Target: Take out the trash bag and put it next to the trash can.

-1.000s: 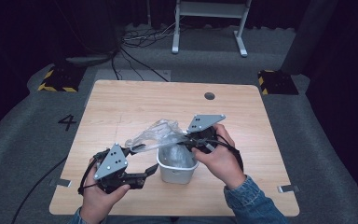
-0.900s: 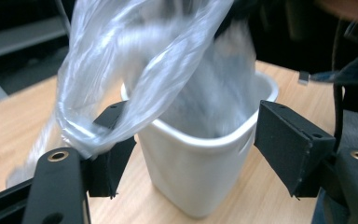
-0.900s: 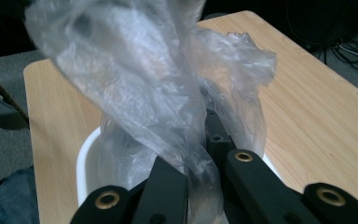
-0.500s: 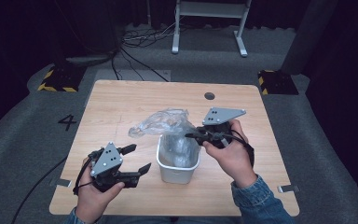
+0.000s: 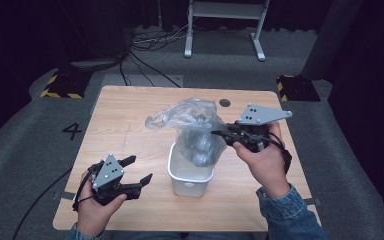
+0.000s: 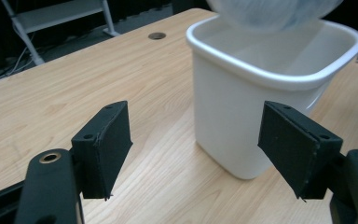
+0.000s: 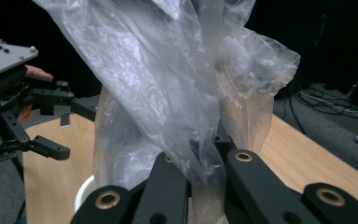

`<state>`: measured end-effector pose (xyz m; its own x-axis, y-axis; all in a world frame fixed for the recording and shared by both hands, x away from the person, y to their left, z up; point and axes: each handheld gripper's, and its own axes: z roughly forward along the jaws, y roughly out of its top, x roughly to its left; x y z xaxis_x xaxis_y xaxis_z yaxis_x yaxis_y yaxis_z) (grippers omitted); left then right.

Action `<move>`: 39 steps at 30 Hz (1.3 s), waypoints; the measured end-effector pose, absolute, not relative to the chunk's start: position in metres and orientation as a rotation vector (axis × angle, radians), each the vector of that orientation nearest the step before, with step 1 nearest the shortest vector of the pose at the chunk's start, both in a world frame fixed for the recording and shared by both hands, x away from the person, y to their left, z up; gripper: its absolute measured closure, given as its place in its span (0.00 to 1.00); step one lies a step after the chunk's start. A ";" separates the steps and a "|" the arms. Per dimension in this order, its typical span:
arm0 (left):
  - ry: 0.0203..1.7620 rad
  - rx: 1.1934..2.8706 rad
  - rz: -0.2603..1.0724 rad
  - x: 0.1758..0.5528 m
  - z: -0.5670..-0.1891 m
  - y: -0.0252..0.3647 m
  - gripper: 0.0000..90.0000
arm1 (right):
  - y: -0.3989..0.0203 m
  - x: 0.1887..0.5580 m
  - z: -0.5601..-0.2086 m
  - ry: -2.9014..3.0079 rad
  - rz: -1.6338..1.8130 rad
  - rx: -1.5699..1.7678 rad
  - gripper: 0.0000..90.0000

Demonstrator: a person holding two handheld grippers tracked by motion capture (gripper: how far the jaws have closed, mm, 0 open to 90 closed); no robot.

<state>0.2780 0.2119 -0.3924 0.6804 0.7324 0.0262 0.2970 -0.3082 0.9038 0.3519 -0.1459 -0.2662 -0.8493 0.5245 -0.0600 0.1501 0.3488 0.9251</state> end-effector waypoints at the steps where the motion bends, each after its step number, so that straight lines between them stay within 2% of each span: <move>1: 0.812 1.893 0.549 0.278 -0.393 0.214 0.28 | -0.149 0.352 -0.264 2.263 1.500 0.598 0.99; 16: 0.902 1.933 0.610 0.276 -0.411 0.244 0.27 | -0.201 0.369 -0.269 2.171 1.432 0.742 0.99; 24: 0.933 1.950 0.604 0.279 -0.423 0.251 0.28 | -0.227 0.381 -0.296 2.161 1.379 0.869 0.99; 28: 0.945 1.952 0.650 0.281 -0.430 0.255 0.29 | -0.237 0.387 -0.312 2.163 1.359 0.932 0.99; 39: 0.998 1.973 0.630 0.284 -0.443 0.265 0.28 | -0.243 0.400 -0.354 2.204 1.304 1.028 0.99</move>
<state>0.2839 0.2648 -0.4432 0.5612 0.8249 0.0680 0.4157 -0.3519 0.8386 0.4003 -0.2430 -0.3543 -0.6603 0.7498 0.0410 0.3971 0.3023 0.8666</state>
